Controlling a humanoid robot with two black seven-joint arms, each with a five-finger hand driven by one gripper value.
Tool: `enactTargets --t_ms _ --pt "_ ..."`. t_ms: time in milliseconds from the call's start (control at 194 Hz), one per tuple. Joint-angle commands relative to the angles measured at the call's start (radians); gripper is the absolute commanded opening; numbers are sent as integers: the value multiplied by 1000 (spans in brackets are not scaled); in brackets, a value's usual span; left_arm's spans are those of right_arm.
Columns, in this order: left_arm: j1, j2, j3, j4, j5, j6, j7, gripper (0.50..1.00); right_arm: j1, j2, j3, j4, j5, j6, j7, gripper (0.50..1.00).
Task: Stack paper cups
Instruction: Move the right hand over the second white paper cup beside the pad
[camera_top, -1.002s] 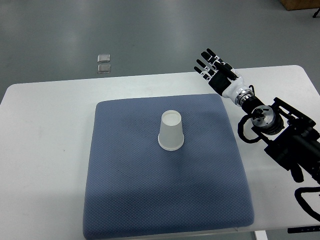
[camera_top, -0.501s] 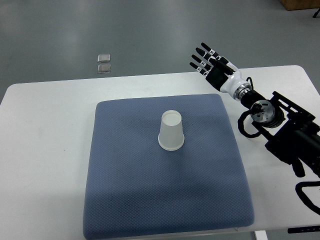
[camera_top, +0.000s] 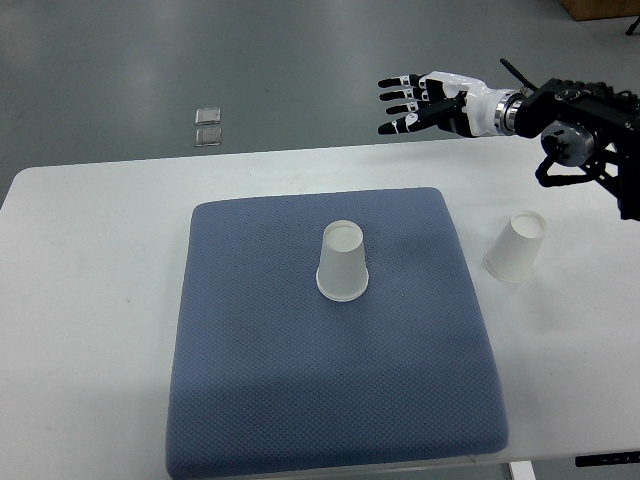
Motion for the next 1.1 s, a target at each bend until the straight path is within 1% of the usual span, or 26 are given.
enactTargets --t_ms 0,16,57,67,109,119,160,202,212,269,346,506,682,791,956,1095 --pt "0 0 0 -8 1 0 0 1000 140 -27 -235 12 9 149 0 919" --pt "0 0 0 -8 1 0 0 1000 170 -29 -281 18 6 169 0 919" --pt "0 0 0 -8 1 1 0 1000 233 -29 -388 44 2 191 -2 919" --pt "0 0 0 -8 1 1 0 1000 233 -29 -389 44 2 191 -2 919" --pt "0 0 0 -8 1 0 0 1000 302 -23 -508 85 -2 197 -2 919" --pt "0 0 0 -8 1 0 0 1000 334 -16 -571 108 -3 197 -2 919" --pt "0 0 0 -8 1 0 0 1000 410 -7 -674 162 -21 197 -2 921" --pt "-2 0 0 -10 2 0 0 1000 483 13 -752 218 -58 197 -2 921" --pt "-2 0 0 -10 2 0 0 1000 483 13 -752 219 -58 197 -2 921" --pt "-2 0 0 -16 4 0 0 1000 572 65 -843 294 -129 197 -2 921" --pt "-2 0 0 -21 4 0 0 1000 650 99 -909 346 -176 197 -2 921" --pt "-2 0 0 -27 5 -2 0 1000 799 120 -990 421 -179 197 0 921" --pt "-2 0 2 -47 5 -2 0 1000 993 112 -1039 579 -179 197 0 921" --pt "0 0 5 -53 5 -2 0 1000 1069 109 -1053 647 -179 197 0 924" --pt "-2 0 6 -53 5 -2 0 1000 1160 112 -1053 693 -176 197 0 924" --pt "-3 0 6 -51 5 0 0 1000 1157 115 -1058 691 -178 197 0 924"
